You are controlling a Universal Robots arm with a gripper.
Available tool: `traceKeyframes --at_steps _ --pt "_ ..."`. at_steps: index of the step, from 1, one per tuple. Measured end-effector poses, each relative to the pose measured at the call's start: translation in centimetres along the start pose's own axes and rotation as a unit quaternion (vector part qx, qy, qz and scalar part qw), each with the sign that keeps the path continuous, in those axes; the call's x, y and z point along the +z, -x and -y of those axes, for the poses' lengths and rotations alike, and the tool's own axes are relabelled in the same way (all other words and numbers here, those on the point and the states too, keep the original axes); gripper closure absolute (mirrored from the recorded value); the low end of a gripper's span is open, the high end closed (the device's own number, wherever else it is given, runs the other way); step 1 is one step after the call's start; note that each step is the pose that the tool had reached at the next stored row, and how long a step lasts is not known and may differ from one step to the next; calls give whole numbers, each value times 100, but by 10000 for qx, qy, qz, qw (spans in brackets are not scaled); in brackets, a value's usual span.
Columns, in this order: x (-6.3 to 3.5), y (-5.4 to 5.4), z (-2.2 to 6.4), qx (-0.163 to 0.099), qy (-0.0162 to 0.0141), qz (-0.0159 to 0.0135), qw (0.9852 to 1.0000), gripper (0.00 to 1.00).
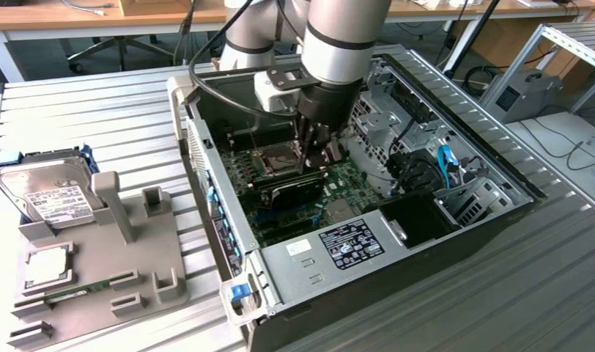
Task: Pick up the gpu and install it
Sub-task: 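Insert the gpu into the slot, then press down on the gpu until it lock into place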
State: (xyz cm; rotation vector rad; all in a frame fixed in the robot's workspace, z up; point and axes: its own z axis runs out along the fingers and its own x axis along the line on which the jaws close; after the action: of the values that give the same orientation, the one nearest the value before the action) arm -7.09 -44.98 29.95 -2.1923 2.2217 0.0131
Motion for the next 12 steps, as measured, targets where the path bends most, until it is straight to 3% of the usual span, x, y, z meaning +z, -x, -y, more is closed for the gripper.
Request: traceKeyframes --at_steps 2,3,7,10,11,12 --pt "0 1 -4 1 2 0 10000 89" --pt "41 -2 -160 1 2 0 10000 89" --pt "185 10 -423 0 2 0 10000 89" --pt "302 0 -457 1 3 -2 10000 89" --pt "260 1 -471 0 -6 8 10000 89" --pt "187 73 -473 0 -3 -13 10000 89"
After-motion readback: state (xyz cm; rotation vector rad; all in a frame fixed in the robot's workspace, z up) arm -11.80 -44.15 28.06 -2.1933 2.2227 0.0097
